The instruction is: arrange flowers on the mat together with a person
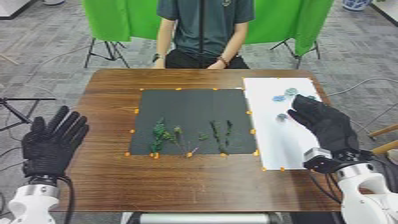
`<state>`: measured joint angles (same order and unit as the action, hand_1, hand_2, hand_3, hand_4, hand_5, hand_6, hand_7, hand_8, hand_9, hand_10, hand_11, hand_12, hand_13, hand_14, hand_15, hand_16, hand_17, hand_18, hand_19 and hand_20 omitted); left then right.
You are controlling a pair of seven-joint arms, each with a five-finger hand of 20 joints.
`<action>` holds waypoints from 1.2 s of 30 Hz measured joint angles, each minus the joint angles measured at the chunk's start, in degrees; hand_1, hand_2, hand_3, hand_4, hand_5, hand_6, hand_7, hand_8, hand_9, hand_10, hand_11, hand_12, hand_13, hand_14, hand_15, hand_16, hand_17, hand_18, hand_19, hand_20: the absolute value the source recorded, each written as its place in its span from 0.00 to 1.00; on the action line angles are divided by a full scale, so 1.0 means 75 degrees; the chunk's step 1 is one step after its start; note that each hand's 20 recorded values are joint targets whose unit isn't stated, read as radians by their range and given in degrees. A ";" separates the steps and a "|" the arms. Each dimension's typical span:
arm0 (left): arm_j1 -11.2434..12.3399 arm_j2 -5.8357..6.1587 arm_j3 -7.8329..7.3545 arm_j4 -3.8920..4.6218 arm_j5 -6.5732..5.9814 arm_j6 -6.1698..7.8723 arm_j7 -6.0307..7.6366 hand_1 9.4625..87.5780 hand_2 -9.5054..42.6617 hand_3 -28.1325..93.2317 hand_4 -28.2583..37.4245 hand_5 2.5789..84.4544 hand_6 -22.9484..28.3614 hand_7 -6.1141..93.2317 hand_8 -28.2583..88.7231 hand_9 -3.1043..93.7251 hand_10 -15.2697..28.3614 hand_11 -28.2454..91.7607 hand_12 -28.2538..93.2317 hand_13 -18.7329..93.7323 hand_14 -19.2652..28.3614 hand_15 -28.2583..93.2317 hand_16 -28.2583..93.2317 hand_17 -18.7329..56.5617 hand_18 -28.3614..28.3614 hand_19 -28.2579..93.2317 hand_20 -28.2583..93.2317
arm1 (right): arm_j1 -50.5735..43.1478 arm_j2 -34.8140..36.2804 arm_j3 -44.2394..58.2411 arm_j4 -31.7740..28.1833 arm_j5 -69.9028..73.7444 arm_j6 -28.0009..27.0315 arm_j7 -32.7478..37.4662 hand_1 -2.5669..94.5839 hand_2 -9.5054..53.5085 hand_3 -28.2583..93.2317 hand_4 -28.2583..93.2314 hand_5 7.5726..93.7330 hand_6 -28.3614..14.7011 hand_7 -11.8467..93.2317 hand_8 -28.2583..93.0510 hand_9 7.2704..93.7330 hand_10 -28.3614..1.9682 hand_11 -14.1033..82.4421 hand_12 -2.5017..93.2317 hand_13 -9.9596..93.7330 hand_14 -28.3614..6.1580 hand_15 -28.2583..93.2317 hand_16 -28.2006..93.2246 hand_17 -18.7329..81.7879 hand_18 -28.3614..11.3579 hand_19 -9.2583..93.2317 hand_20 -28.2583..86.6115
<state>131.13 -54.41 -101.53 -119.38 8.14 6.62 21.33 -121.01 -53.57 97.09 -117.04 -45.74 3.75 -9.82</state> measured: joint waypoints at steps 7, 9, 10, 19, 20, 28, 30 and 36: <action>0.0018 -0.0004 -0.0016 -0.0001 -0.0003 0.0011 0.0001 0.23 0.37 0.80 0.00 0.48 0.59 0.14 0.16 0.43 0.65 0.35 0.28 0.42 0.69 0.42 0.17 0.20 0.70 0.47 0.29 | 0.0034 -0.0070 -0.0026 0.0002 -0.0097 -0.0116 0.0110 0.25 0.30 0.87 0.04 0.50 0.50 0.22 0.14 0.40 0.53 0.19 0.10 0.38 0.54 0.32 0.24 0.39 0.48 0.21 0.36; 0.0018 -0.0004 -0.0006 -0.0001 -0.0003 0.0011 -0.0004 0.23 0.37 0.80 0.00 0.48 0.59 0.14 0.16 0.43 0.65 0.35 0.28 0.42 0.69 0.42 0.17 0.20 0.70 0.47 0.29 | 0.0043 -0.0089 -0.0044 0.0004 -0.0187 -0.0122 0.0130 0.26 0.23 0.87 0.05 0.50 0.50 0.22 0.14 0.40 0.53 0.19 0.10 0.38 0.54 0.32 0.24 0.38 0.48 0.21 0.36; 0.0017 -0.0004 -0.0004 0.0000 -0.0003 0.0011 -0.0007 0.23 0.37 0.80 0.00 0.48 0.59 0.14 0.16 0.43 0.65 0.35 0.28 0.42 0.69 0.42 0.17 0.20 0.70 0.47 0.29 | 0.0054 -0.0096 -0.0056 0.0009 -0.0296 -0.0120 0.0136 0.27 0.20 0.88 0.05 0.49 0.50 0.22 0.14 0.39 0.53 0.19 0.10 0.37 0.55 0.32 0.24 0.38 0.48 0.21 0.36; -0.0033 -0.0001 0.0042 0.0019 -0.0003 0.0019 -0.0042 0.23 0.37 0.80 0.00 0.48 0.59 0.14 0.16 0.43 0.65 0.35 0.28 0.42 0.69 0.42 0.17 0.20 0.70 0.47 0.29 | 0.0697 0.0081 -0.0639 0.0431 -0.4063 0.0859 0.0498 0.37 0.06 0.89 0.04 0.44 0.56 0.27 0.12 0.35 0.57 0.20 0.10 0.35 0.59 0.31 0.24 0.37 0.49 0.23 0.36; -0.0047 0.0002 0.0054 0.0020 -0.0002 0.0019 -0.0049 0.23 0.37 0.80 0.00 0.48 0.59 0.14 0.16 0.43 0.65 0.35 0.28 0.42 0.69 0.42 0.17 0.20 0.70 0.47 0.29 | 0.0850 0.0143 -0.0767 0.0539 -0.4346 0.0978 0.0620 0.39 0.03 0.89 0.03 0.43 0.56 0.28 0.12 0.35 0.58 0.21 0.10 0.35 0.60 0.31 0.24 0.37 0.49 0.24 0.36; -0.0073 0.0003 0.0076 0.0020 -0.0002 0.0028 -0.0064 0.23 0.38 0.80 0.00 0.48 0.59 0.14 0.16 0.43 0.65 0.35 0.28 0.41 0.71 0.43 0.17 0.20 0.70 0.47 0.29 | 0.1854 0.0550 -0.1475 0.1105 -0.7091 0.1071 0.1695 0.51 0.00 0.89 0.00 0.41 0.62 0.33 0.09 0.37 0.63 0.24 0.10 0.41 0.64 0.33 0.23 0.41 0.52 0.30 0.36; -0.0073 0.0003 0.0079 0.0020 -0.0003 0.0034 -0.0067 0.23 0.38 0.80 0.00 0.48 0.59 0.14 0.16 0.43 0.65 0.35 0.28 0.41 0.71 0.43 0.17 0.20 0.70 0.47 0.29 | 0.2010 0.0596 -0.1603 0.1167 -0.7942 0.1019 0.1997 0.54 0.00 0.89 0.00 0.42 0.64 0.34 0.08 0.38 0.64 0.24 0.10 0.44 0.66 0.34 0.24 0.42 0.52 0.33 0.37; -0.0070 0.0002 0.0084 0.0021 -0.0003 0.0051 -0.0071 0.23 0.38 0.80 0.00 0.48 0.59 0.14 0.16 0.43 0.65 0.35 0.28 0.41 0.71 0.43 0.17 0.20 0.70 0.47 0.29 | 0.2564 0.0840 -0.2331 0.1641 -0.9907 0.0809 0.2455 0.57 0.00 0.88 0.00 0.45 0.66 0.35 0.08 0.43 0.66 0.25 0.12 0.51 0.69 0.37 0.27 0.46 0.51 0.41 0.41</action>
<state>130.61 -54.40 -100.90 -119.22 8.11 7.00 20.80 -101.78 -47.26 79.60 -104.73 -120.04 9.81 8.59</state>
